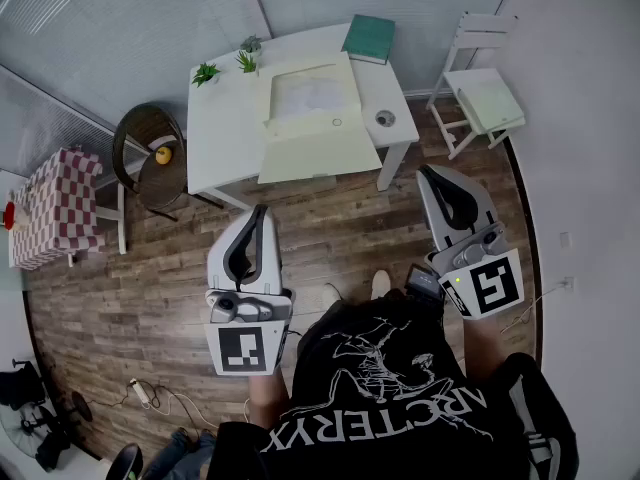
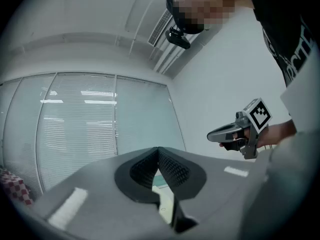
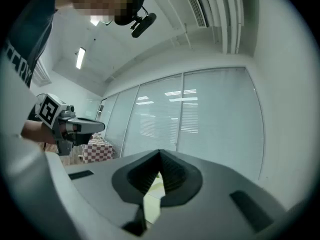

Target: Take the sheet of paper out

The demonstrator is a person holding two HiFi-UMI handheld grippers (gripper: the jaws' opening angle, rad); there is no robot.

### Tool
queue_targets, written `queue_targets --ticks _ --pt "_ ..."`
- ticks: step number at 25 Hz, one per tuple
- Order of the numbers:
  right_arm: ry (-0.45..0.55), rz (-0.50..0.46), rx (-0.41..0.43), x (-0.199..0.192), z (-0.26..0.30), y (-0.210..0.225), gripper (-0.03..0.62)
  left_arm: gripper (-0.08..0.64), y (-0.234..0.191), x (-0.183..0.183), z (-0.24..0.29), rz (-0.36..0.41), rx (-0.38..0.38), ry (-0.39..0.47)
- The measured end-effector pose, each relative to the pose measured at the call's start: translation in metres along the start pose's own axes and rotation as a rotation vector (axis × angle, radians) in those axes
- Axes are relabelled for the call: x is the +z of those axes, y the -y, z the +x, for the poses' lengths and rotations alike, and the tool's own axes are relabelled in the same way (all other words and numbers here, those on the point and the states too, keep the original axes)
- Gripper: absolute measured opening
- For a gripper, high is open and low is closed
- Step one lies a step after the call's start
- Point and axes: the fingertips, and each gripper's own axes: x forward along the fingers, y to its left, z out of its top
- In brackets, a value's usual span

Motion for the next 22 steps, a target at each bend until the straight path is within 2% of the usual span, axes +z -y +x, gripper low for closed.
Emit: queue_targets --ticks 14,18,22 --pt "-0.003 0.023 0.037 -0.011 0.014 0.007 0.012 0.012 0.000 -0.014 0.018 -0.012 0.008 -0.042" --pt "-0.004 0.029 0.058 -0.015 0.017 0.012 0.012 0.012 0.004 -0.014 0.027 0.002 0.019 -0.025" --pt "-0.002 0.038 0.090 -0.019 0.015 0.020 0.012 0.012 0.016 -0.018 0.034 -0.011 0.037 -0.064"
